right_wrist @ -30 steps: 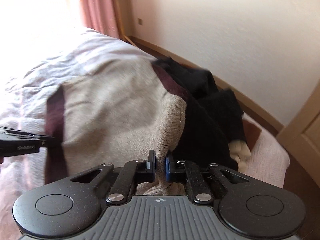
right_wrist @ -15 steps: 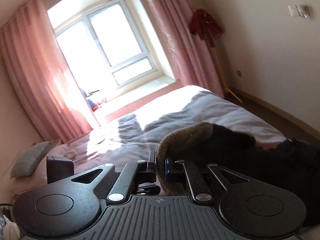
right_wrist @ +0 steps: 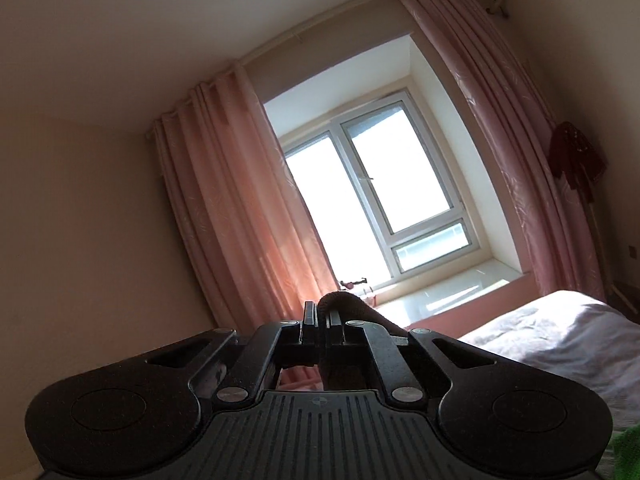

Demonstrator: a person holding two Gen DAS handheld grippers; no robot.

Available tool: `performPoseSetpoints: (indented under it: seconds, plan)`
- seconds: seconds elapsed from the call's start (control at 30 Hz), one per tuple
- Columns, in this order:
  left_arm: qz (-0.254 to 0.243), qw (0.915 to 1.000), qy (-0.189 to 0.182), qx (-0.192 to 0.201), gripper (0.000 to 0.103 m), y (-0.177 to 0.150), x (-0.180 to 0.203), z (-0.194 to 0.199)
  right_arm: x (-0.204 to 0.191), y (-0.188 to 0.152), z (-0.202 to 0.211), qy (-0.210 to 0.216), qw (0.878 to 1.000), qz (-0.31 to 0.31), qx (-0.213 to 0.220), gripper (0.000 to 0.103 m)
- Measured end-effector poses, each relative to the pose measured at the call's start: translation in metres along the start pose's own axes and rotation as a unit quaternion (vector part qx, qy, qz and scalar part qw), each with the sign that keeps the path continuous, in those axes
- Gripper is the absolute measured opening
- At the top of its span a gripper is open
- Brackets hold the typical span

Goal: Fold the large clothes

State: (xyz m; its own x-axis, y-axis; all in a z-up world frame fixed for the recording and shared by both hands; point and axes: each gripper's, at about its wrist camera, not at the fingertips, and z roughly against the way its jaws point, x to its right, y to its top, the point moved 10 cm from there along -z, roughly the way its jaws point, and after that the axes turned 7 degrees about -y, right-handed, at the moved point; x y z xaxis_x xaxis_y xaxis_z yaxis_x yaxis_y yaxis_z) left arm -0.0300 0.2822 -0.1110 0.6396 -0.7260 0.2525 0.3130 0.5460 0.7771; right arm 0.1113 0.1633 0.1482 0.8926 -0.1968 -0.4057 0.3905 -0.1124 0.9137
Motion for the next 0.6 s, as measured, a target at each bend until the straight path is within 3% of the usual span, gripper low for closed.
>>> performPoseSetpoints:
  seconds: [0.07, 0.13, 0.17, 0.23, 0.27, 0.3, 0.4, 0.5, 0.6]
  plan:
    - [0.010, 0.9998, 0.015, 0.010, 0.002, -0.003, -0.028, 0.034, -0.045, 0.001, -0.010, 0.003, 1.000, 0.010, -0.003, 0.000]
    - [0.016, 0.9993, 0.031, 0.015, 0.006, -0.008, -0.054, 0.068, -0.083, -0.033, -0.034, 0.011, 0.995, 0.048, -0.084, 0.000]
    - [0.018, 0.9989, 0.039, 0.017, 0.013, -0.011, -0.067, 0.082, -0.094, -0.064, -0.048, 0.014, 0.987, 0.063, -0.148, 0.006]
    - [0.022, 0.9975, 0.065, 0.016, 0.024, -0.022, -0.091, 0.109, -0.107, -0.135, -0.056, 0.015, 0.960, 0.081, -0.268, 0.036]
    - [0.022, 0.9965, 0.080, 0.009, 0.027, -0.031, -0.105, 0.122, -0.110, -0.171, -0.051, 0.017, 0.948, 0.079, -0.309, 0.057]
    - [0.024, 0.9951, 0.096, -0.002, 0.030, -0.041, -0.118, 0.132, -0.112, -0.197, -0.046, 0.019, 0.940, 0.073, -0.334, 0.059]
    - [0.042, 0.9896, 0.130, -0.043, 0.033, -0.078, -0.149, 0.157, -0.095, -0.299, -0.004, 0.014, 0.894, 0.039, -0.446, 0.059]
    - [0.059, 0.9841, 0.149, -0.078, 0.039, -0.116, -0.161, 0.179, -0.079, -0.363, 0.045, -0.007, 0.855, 0.031, -0.518, 0.059]
    - [0.071, 0.9812, 0.149, -0.100, 0.044, -0.146, -0.157, 0.193, -0.066, -0.390, 0.096, -0.020, 0.840, 0.041, -0.541, 0.059]
